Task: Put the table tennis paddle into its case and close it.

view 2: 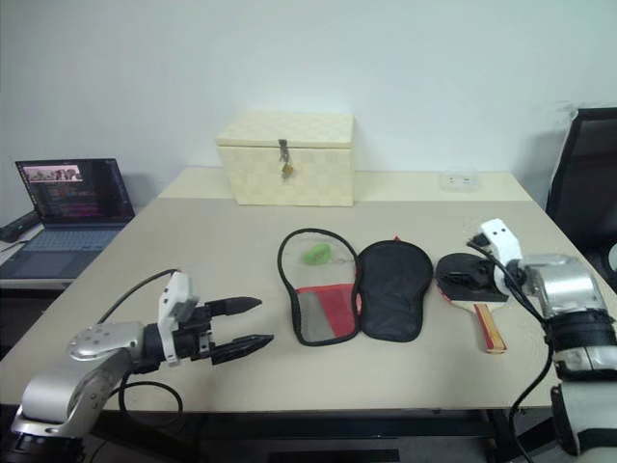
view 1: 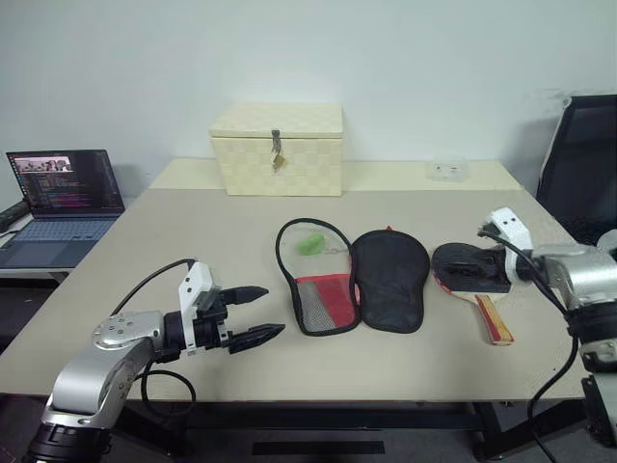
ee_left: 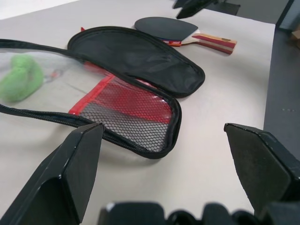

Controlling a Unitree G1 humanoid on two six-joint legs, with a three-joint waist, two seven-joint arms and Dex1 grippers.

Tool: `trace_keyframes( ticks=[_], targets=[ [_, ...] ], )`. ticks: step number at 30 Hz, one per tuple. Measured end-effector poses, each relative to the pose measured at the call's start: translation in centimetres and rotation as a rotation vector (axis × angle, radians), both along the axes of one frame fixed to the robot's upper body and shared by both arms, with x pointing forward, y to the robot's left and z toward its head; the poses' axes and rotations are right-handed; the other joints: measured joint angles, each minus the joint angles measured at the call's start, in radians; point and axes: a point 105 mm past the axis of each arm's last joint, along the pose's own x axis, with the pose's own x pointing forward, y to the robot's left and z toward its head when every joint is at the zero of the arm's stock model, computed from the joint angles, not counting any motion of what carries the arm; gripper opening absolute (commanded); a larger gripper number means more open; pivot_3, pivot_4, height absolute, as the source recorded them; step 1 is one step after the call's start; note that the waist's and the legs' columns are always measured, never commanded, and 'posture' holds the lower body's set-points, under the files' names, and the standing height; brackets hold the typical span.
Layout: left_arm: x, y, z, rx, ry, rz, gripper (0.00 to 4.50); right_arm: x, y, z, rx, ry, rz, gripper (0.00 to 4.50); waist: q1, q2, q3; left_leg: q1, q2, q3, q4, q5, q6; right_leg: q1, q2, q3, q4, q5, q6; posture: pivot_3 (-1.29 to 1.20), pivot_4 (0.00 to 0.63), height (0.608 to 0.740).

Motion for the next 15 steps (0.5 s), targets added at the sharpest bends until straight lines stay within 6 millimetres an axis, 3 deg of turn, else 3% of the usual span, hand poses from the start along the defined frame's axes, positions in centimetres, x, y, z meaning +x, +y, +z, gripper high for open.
trace_keyframes(
  ticks=[4,10,15],
  targets=[
    [0.6,-0.6,0.2,-0.005,0.001,-0.033,4.50,-2.7,-2.5,-1.0,0.010,-0.002,-0.181,4.47,0.001,0.001,0.000,-0.001,-0.001,0.000,0.002,0.000,0.000,0.000,0.001,0.000,0.001,0.000,0.001,0.00,0.150,0.740],
    [1.8,-1.2,0.8,-0.004,-0.019,-0.073,4.50,-4.4,-2.1,-2.7,0.049,0.001,-0.285,4.47,-0.007,0.001,0.000,0.001,-0.001,0.003,0.002,0.000,0.000,0.000,0.003,0.000,0.001,-0.001,0.002,0.00,0.150,0.740],
    [2.4,-1.1,0.7,0.001,-0.021,-0.077,4.50,-4.2,-0.7,-3.7,0.091,0.007,-0.301,4.47,-0.009,0.001,0.000,0.001,-0.001,0.002,0.002,0.000,0.000,0.000,0.004,0.000,0.000,0.000,0.002,0.00,0.150,0.740]
  ],
)
